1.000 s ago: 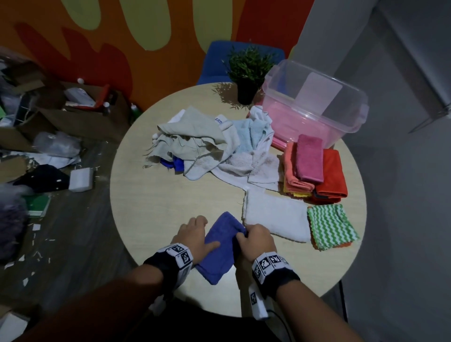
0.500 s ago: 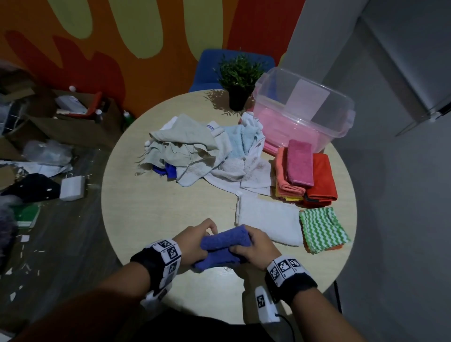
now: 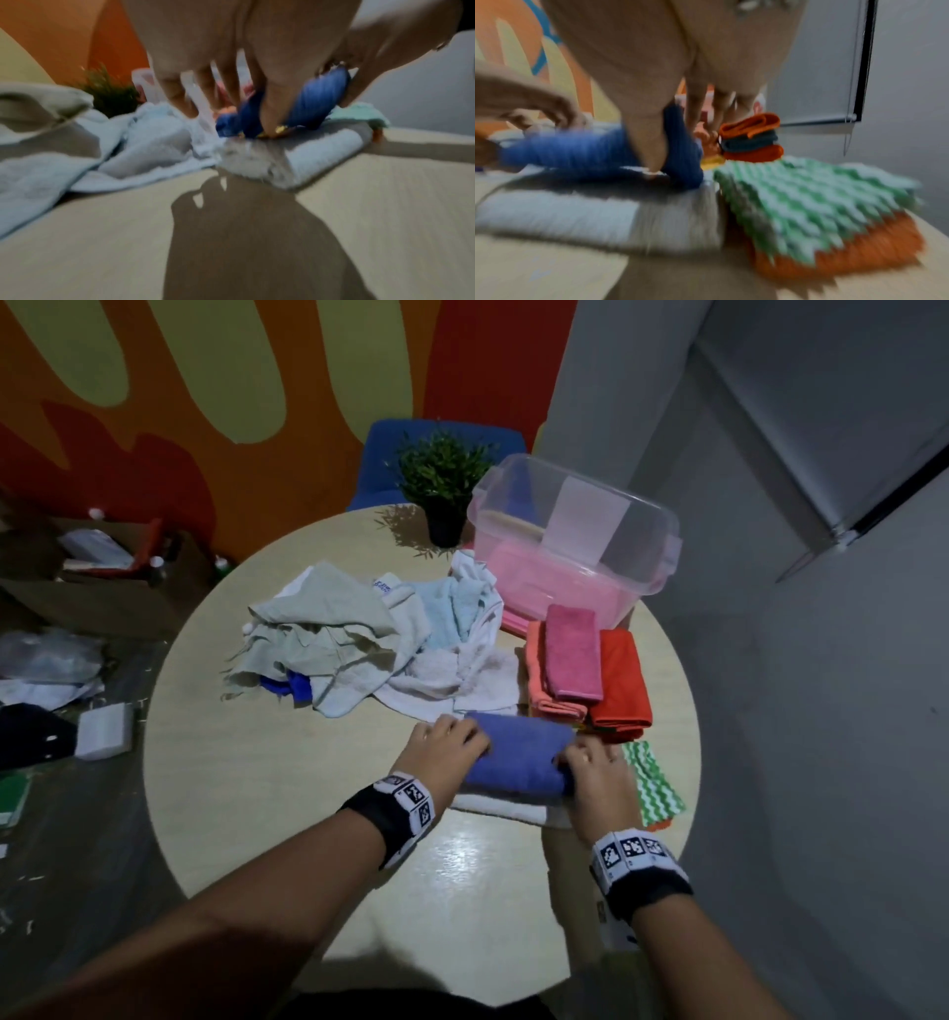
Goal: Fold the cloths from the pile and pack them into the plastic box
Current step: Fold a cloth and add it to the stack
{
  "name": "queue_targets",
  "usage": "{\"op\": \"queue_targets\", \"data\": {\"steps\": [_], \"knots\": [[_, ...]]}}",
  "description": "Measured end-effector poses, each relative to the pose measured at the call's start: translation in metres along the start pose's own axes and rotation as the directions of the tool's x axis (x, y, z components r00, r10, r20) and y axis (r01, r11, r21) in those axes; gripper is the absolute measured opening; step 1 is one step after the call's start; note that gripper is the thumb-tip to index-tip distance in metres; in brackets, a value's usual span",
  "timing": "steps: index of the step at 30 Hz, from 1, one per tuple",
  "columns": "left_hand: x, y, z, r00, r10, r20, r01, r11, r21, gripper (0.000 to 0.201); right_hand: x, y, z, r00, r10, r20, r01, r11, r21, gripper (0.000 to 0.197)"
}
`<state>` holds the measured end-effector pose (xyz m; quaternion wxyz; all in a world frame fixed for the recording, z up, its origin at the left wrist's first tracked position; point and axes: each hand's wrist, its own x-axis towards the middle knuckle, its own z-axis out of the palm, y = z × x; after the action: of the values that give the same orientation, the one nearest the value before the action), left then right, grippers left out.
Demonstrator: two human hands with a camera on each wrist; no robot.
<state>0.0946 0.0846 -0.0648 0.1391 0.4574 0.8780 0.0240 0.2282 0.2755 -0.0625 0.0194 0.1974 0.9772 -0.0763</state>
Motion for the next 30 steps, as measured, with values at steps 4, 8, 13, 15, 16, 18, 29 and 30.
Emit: {"op": "queue_targets", "data": {"steps": [4,8,13,15,16,18,29,30], "knots": [[-0.012,0.005,0.03,0.992,-0.053,0.117,0.057,0.998,-0.033,0.056,-0.016,0.003,0.021,0.963,-0.022,0.268,0.041,0.997,-0.063,0.04],[-0.008,0.015,0.035,0.993,-0.111,0.042,0.116,0.986,-0.124,0.055,-0.007,-0.002,0.022,0.994,0.032,0.104,-0.029,0.999,-0.033,0.037],[-0.004,0.02,0.039,0.972,-0.178,0.154,0.218,0.926,-0.309,0.057,0.004,-0.008,0.045,0.912,0.168,0.374,-0.191,0.981,0.024,0.047],[-0.006,0.018,0.04,0.97,-0.189,0.153,0.232,0.909,-0.347,0.056,0.003,-0.013,0.05,0.92,0.148,0.363,-0.182,0.981,0.061,0.048],[-0.006,0.017,0.041,0.971,-0.194,0.141,0.233,0.905,-0.356,0.056,0.004,-0.015,0.05,0.932,0.145,0.331,-0.18,0.981,0.076,0.049],[-0.006,0.015,0.041,0.972,-0.193,0.135,0.23,0.902,-0.366,0.056,0.004,-0.015,0.046,0.944,0.217,0.25,-0.246,0.965,0.092,0.049],[0.05,-0.02,-0.008,0.915,-0.365,-0.168,0.302,0.9,-0.314,0.042,0.018,-0.007,0.041,0.701,0.571,0.426,-0.694,0.685,0.224,0.068],[0.056,-0.03,-0.016,0.865,-0.447,-0.227,0.366,0.872,-0.326,0.05,0.018,-0.004,0.039,0.709,0.564,0.423,-0.688,0.686,0.237,0.066]]}}
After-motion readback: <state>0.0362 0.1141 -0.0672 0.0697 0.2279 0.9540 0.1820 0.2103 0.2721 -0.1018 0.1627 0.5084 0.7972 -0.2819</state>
